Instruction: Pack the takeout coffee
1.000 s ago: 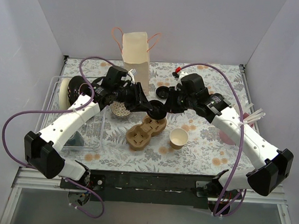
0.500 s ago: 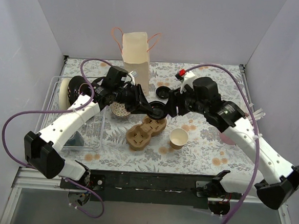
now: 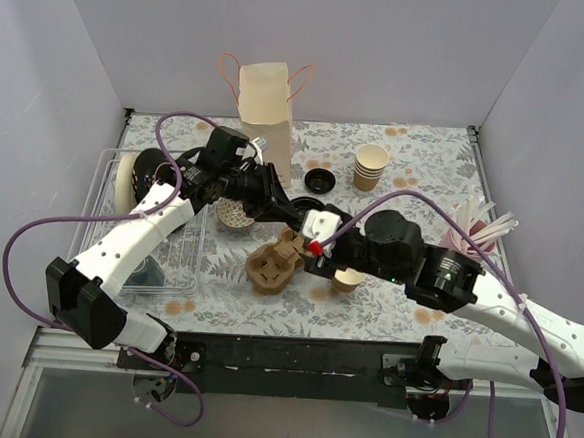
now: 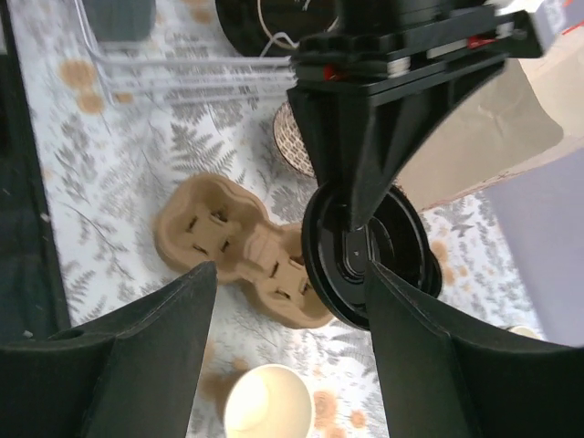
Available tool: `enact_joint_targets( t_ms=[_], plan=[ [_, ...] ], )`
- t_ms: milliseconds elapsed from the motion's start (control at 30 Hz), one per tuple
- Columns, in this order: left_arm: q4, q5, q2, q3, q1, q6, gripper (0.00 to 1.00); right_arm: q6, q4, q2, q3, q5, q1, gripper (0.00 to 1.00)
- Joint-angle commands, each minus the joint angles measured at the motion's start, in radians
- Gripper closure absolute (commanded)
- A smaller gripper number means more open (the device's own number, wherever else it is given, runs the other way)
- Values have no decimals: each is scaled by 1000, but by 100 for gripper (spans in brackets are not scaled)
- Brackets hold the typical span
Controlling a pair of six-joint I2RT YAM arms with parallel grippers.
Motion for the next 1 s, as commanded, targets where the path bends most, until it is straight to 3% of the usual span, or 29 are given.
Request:
enact_joint_targets(
  t_ms=[0, 167, 333, 667, 767, 800, 967],
  plan=[
    [-29, 34, -3, 52, -1, -5, 80, -218, 61, 35, -45, 189, 93, 26],
    [-42, 57, 3, 50, -1, -11, 79, -322, 170, 73, -74, 370, 153, 28],
    [-69, 66, 17, 61, -1, 5, 79, -422, 251, 104, -103, 527, 183, 39],
    [-141, 45, 48, 150, -1, 41, 76, -488, 344, 99, -133, 551, 208, 66],
    [-134, 43, 48, 168, 1, 40, 66, -442, 322, 78, -119, 494, 211, 73],
    [-126, 43, 48, 174, 1, 34, 55, -400, 319, 68, -116, 485, 211, 74],
    [-49, -24, 54, 286, 16, 17, 30, -157, 279, 47, -73, 453, 211, 78]
  ],
)
